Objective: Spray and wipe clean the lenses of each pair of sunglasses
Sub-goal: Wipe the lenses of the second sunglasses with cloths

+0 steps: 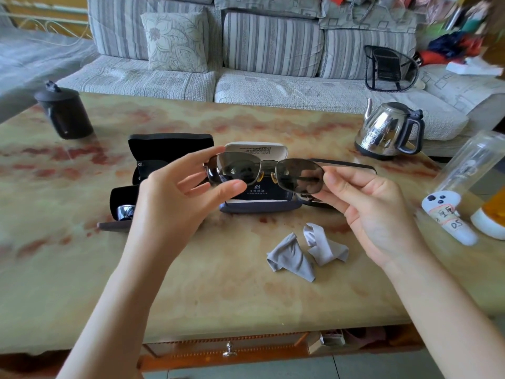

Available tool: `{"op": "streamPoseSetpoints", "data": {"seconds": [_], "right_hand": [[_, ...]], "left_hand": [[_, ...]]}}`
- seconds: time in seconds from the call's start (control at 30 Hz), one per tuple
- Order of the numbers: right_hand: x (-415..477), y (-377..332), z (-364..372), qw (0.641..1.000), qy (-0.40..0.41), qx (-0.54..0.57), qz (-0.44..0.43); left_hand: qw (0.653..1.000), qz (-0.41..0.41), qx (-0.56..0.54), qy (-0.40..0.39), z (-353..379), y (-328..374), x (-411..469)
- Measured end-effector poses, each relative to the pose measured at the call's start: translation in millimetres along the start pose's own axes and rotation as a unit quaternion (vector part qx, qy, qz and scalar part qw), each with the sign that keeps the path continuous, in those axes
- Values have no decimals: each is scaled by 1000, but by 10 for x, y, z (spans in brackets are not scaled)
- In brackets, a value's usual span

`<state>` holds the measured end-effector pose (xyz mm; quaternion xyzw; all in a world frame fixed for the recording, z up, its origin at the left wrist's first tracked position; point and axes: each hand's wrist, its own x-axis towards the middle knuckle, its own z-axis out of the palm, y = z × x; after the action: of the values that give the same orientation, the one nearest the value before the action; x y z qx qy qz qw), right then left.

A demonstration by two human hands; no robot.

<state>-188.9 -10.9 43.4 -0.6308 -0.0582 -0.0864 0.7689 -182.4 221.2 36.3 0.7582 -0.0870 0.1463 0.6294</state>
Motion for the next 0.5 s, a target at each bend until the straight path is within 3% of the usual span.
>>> {"op": "streamPoseSetpoints", "data": {"seconds": [0.43, 0.5], "right_hand": [[47, 62, 49, 998, 12, -60, -5], [64, 89, 37, 1000, 3, -25, 18]], "left_hand": [[997, 19, -74, 0, -16, 37, 21], [997, 13, -71, -5, -11, 21, 28]]}}
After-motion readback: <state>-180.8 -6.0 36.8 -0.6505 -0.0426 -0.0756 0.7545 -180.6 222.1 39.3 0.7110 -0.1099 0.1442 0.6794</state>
